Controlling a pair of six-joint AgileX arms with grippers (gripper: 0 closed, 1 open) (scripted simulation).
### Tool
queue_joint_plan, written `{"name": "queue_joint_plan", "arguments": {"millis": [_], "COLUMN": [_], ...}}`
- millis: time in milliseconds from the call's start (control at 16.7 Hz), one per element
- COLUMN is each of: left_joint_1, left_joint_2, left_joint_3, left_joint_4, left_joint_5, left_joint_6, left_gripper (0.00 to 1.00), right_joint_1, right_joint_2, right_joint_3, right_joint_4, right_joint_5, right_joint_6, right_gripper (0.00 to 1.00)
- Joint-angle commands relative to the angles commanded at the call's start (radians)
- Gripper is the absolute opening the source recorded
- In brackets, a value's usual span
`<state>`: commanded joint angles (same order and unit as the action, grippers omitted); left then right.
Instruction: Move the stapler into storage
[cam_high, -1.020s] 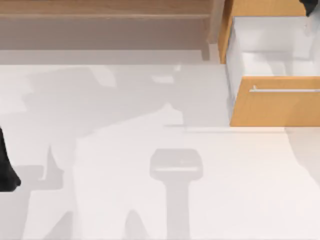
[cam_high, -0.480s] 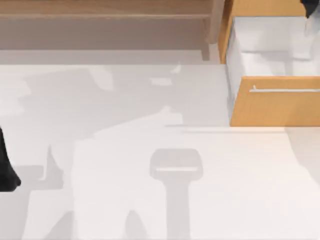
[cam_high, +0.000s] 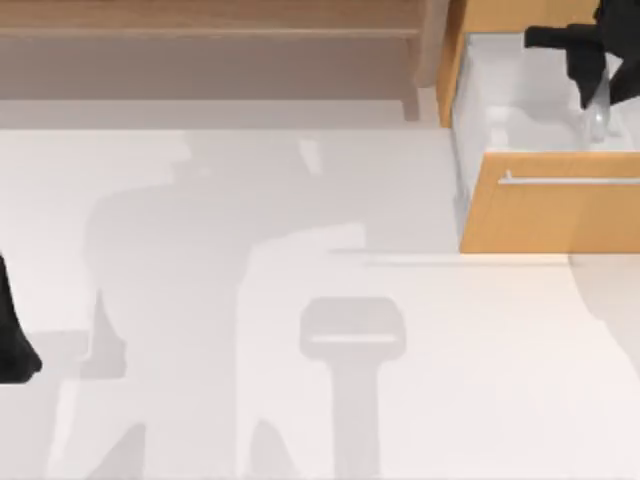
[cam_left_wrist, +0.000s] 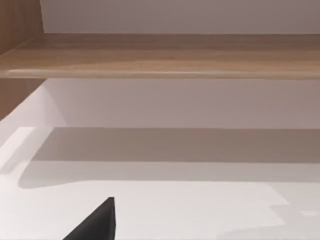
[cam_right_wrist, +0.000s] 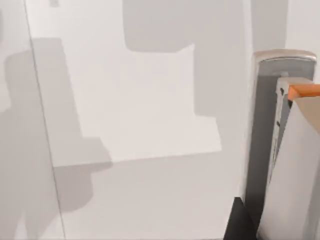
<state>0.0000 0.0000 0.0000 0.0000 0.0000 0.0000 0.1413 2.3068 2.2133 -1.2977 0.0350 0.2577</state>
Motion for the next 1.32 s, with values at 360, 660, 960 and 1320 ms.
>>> {"name": "queue_joint_plan", "arguments": {"millis": [360, 660, 960, 1320], "left_joint_1": [0.0, 0.0, 0.0, 0.0], "left_joint_2": [0.0, 0.0, 0.0, 0.0], "left_joint_3": [0.0, 0.0, 0.0, 0.0], "left_joint_4": [0.0, 0.0, 0.0, 0.0], "left_joint_5": [0.0, 0.0, 0.0, 0.0], "left_joint_6": [0.0, 0.0, 0.0, 0.0], "left_gripper": [1.0, 1.0, 1.0, 1.0], "right_joint_1": [-0.001, -0.001, -0.001, -0.001], "right_joint_2": [0.144, 0.144, 0.144, 0.144], "right_joint_3": [-0.063, -0.063, -0.063, -0.063], "right_joint_4": [0.027, 0.027, 0.027, 0.027], "right_joint_5": [-0.015, -0.015, -0.015, -0.015], "right_joint_6": [-0.089, -0.089, -0.089, -0.089], "right_gripper": [0.0, 0.08, 0.45, 0.9]}}
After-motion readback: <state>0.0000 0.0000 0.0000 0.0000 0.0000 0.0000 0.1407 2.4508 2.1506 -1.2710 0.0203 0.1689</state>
